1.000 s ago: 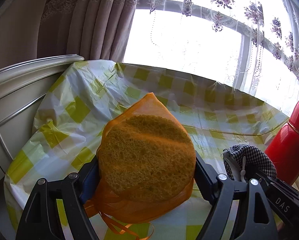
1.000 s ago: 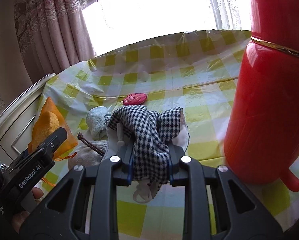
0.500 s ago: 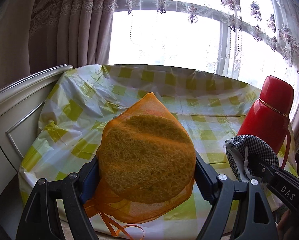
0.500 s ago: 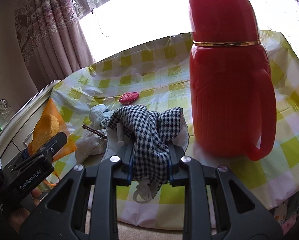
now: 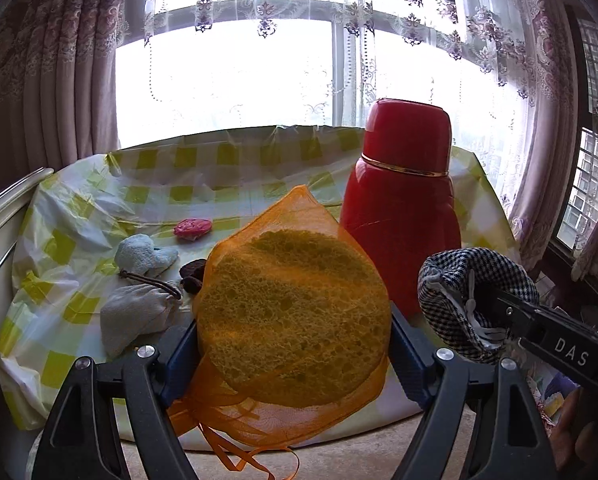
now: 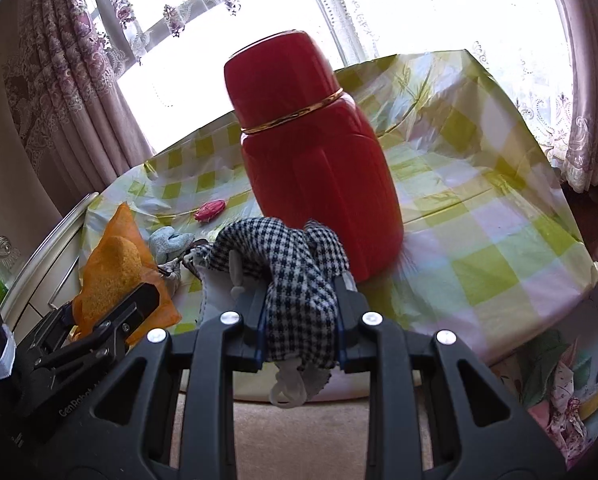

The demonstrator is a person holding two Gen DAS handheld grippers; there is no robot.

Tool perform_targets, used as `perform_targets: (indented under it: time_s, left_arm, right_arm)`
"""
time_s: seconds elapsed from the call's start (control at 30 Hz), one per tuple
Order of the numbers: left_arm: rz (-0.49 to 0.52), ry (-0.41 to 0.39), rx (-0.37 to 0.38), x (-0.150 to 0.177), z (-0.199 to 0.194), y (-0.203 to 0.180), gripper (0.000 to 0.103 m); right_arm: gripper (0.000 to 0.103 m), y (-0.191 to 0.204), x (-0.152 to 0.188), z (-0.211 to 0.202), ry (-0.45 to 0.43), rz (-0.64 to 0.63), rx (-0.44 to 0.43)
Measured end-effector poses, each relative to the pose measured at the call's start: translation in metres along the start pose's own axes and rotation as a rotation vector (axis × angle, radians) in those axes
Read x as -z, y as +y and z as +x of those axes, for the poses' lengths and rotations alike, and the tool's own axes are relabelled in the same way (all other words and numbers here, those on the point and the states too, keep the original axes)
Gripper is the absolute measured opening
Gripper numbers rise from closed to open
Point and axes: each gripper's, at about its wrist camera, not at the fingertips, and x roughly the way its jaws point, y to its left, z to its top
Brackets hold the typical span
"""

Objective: Organize soft objects
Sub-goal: 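Carry the mesh bag and checked cloth over the box with both tools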

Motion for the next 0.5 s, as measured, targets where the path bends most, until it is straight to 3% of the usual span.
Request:
perform_targets:
  time_s: [0.5]
  left_arm:
    - [0.129,0.025,0.218,-0.005,0.007,-0.101,0.083]
  right_arm:
    - [0.028,-0.129,0.000,-0.083,-0.063,0.138,0.279]
